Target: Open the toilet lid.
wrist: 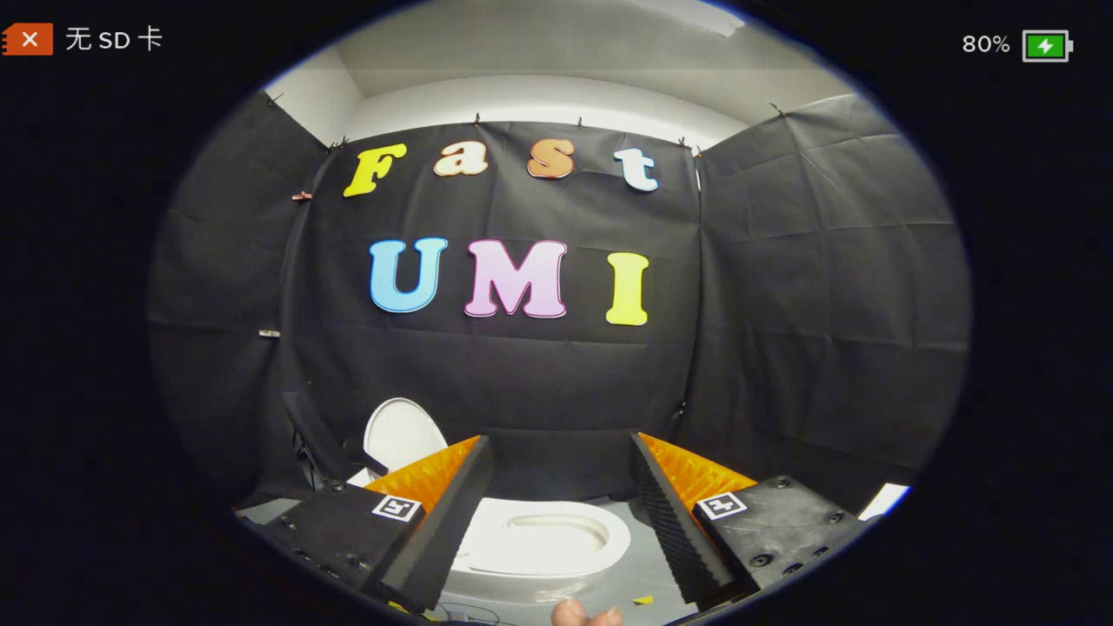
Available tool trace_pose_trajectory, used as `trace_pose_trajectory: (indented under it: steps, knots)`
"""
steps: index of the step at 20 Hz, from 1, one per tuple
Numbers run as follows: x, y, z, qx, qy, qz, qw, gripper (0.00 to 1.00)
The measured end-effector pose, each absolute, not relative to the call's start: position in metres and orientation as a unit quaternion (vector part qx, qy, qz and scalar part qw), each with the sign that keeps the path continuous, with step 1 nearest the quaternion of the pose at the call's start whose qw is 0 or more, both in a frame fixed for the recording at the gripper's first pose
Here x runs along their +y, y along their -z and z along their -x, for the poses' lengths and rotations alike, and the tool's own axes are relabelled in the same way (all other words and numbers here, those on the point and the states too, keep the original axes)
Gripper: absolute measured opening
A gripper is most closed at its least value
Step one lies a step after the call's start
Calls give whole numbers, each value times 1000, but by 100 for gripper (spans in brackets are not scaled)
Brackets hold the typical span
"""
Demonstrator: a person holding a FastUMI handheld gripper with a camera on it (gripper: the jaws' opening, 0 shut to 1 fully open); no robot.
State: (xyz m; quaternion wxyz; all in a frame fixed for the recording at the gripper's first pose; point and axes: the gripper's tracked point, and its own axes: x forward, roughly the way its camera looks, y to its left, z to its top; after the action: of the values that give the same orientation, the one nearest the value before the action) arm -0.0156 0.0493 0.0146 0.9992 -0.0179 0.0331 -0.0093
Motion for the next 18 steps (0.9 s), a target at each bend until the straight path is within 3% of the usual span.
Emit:
trace_pose_trajectory:
  steps: [18]
  knots:
    - [44,-14,20,37,13,-7,999,99]
